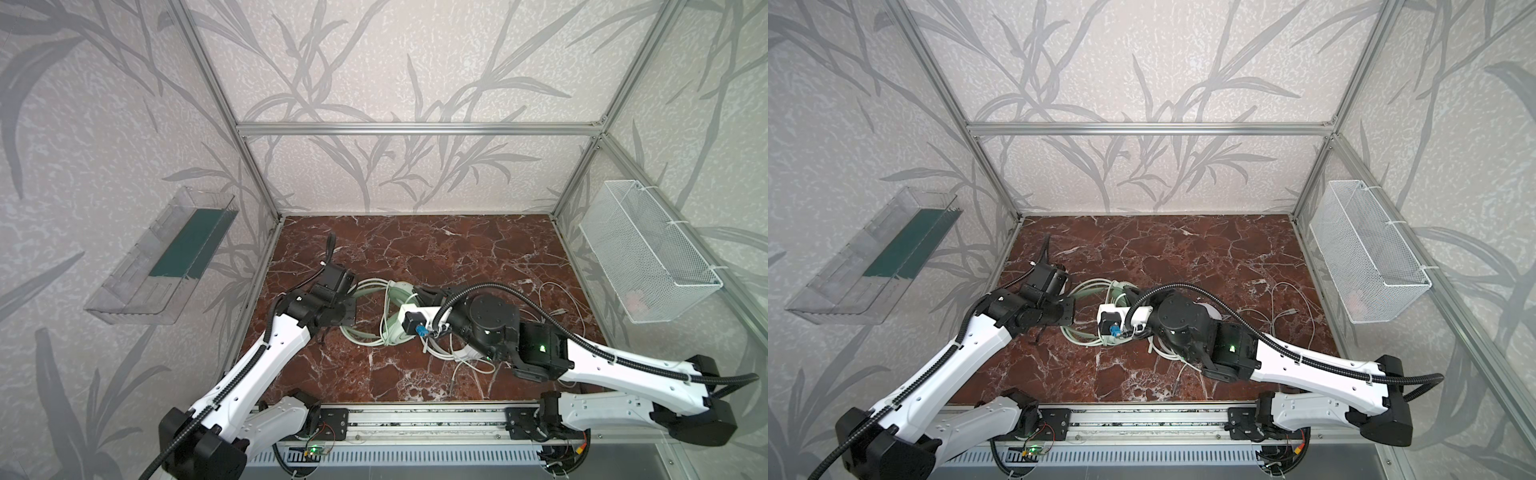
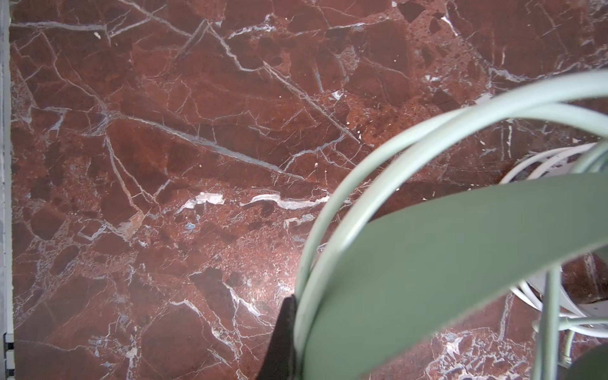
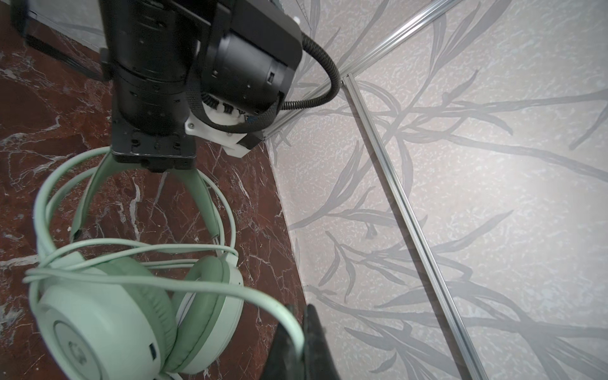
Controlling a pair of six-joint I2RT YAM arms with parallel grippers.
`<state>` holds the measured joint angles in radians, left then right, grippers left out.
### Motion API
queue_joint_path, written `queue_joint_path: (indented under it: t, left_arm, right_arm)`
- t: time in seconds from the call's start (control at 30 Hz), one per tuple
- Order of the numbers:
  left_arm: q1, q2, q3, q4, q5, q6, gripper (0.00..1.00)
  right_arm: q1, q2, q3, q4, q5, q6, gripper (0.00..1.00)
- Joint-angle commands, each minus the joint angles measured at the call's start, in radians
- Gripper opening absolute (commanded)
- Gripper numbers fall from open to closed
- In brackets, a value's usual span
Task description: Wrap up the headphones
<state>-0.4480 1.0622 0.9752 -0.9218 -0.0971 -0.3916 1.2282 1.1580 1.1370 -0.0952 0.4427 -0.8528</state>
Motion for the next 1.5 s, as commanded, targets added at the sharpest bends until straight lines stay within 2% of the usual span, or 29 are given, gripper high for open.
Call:
queue_joint_path:
  t: [0.0,0.27,0.4,0.53,0.7,0.9,1.1,1.17,1.27,1.4,1.47]
  left_arm:
    - [-0.037,-0.031,-0.001,0.021,0.016,0.042,0.0]
    - [-0.092,-0.084,-0.021,0.026,0.044,0.054,0.0]
    - [-0.098,-0.115,-0.032,0.032,0.09,0.06,0.0]
    - [-0.101,-0.13,-0.03,0.041,0.14,0.057,0.0]
    - [-0.104,-0.147,-0.018,0.032,0.16,0.058,0.0]
    - [-0.103,-0.175,0.013,0.008,0.161,0.046,0.0]
    - [-0.103,-0.171,0.111,-0.057,0.169,0.044,0.0]
    - [-0.104,-0.168,0.151,-0.095,0.152,0.044,0.0]
    - [-0.104,-0.169,0.202,-0.137,0.162,0.045,0.0]
    - [-0.104,-0.182,0.252,-0.173,0.179,0.033,0.0]
    - [-0.104,-0.187,0.283,-0.202,0.154,0.031,0.0]
  right_arm:
    - [-0.05,0.046,0.104,0.004,-0.073,0.025,0.01]
    - [-0.179,0.198,0.201,0.008,-0.114,-0.048,0.01]
    - [-0.298,0.224,0.226,0.025,-0.24,0.043,0.12]
    - [-0.347,0.267,0.276,-0.007,-0.364,0.119,0.23]
    - [-0.374,0.337,0.324,-0.047,-0.411,0.136,0.26]
    - [-0.458,0.35,0.312,-0.08,-0.529,0.239,0.3]
    - [-0.503,0.371,0.296,-0.076,-0.582,0.312,0.3]
    - [-0.505,0.37,0.285,-0.066,-0.592,0.332,0.32]
    - [-0.523,0.37,0.272,-0.047,-0.656,0.389,0.41]
    - [-0.536,0.397,0.287,-0.07,-0.677,0.416,0.42]
    - [-0.555,0.379,0.254,-0.019,-0.744,0.479,0.43]
